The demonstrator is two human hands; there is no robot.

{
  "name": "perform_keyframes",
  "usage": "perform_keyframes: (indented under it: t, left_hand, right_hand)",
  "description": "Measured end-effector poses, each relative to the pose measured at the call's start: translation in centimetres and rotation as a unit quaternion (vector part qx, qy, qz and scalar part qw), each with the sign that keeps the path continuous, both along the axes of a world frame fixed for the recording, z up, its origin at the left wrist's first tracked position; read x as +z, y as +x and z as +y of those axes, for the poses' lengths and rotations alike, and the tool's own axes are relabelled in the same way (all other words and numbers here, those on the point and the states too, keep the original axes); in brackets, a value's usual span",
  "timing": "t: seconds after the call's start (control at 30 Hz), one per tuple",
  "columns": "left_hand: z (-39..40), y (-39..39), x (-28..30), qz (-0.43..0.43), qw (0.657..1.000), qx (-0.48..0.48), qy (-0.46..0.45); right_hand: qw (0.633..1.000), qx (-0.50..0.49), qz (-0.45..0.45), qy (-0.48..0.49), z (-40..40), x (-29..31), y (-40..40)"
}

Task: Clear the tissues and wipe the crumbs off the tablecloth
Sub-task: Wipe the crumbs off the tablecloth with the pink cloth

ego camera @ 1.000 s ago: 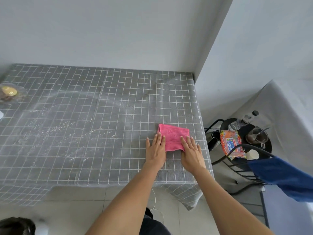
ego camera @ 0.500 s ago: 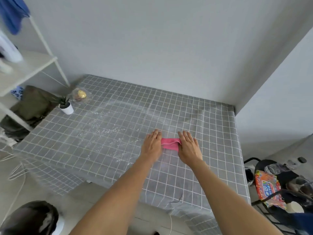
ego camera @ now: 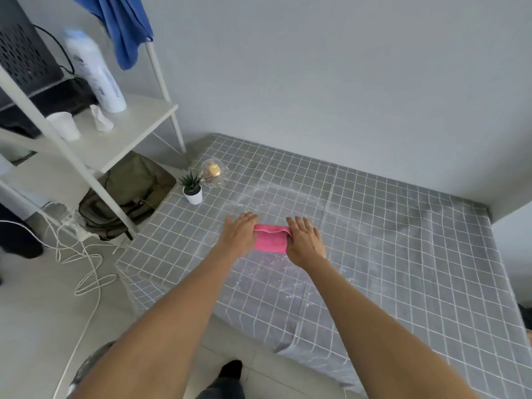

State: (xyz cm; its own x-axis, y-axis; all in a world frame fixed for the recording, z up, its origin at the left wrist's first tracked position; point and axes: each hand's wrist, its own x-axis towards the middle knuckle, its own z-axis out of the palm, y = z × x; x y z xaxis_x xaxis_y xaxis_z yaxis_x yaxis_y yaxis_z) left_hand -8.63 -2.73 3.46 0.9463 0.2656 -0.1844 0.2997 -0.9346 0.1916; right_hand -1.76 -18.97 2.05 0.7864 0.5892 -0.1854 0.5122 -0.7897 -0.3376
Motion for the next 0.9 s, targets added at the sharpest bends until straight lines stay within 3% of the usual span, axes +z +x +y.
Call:
perform_keyframes:
  t: [0.33, 0.57, 0.8, 0.9]
  left_hand:
    - [5.8, 3.4, -0.4, -0.079, 0.996, -0.048, -0.022]
    - [6.5, -3.1, -5.3, 0.057, 0.993, -0.102, -0.005]
    - [6.8, -6.6, -8.2, 0.103, 0.985, -0.137, 0.02]
    - [7.1, -6.8, -8.3, 0.112, 0.984, -0.135, -0.013]
  right_hand:
    - [0.995, -0.082, -0.055, 0.014, 5.9, 0.3, 2.1]
    - [0.997, -0.021, 0.035, -0.068, 5.4, -5.7, -5.0]
    - [0.994, -0.003, 0.049, -0.099, 4.7, -8.0, -8.7]
    - [0.994, -0.004, 0.067, -0.091, 4.7, -8.0, -8.8]
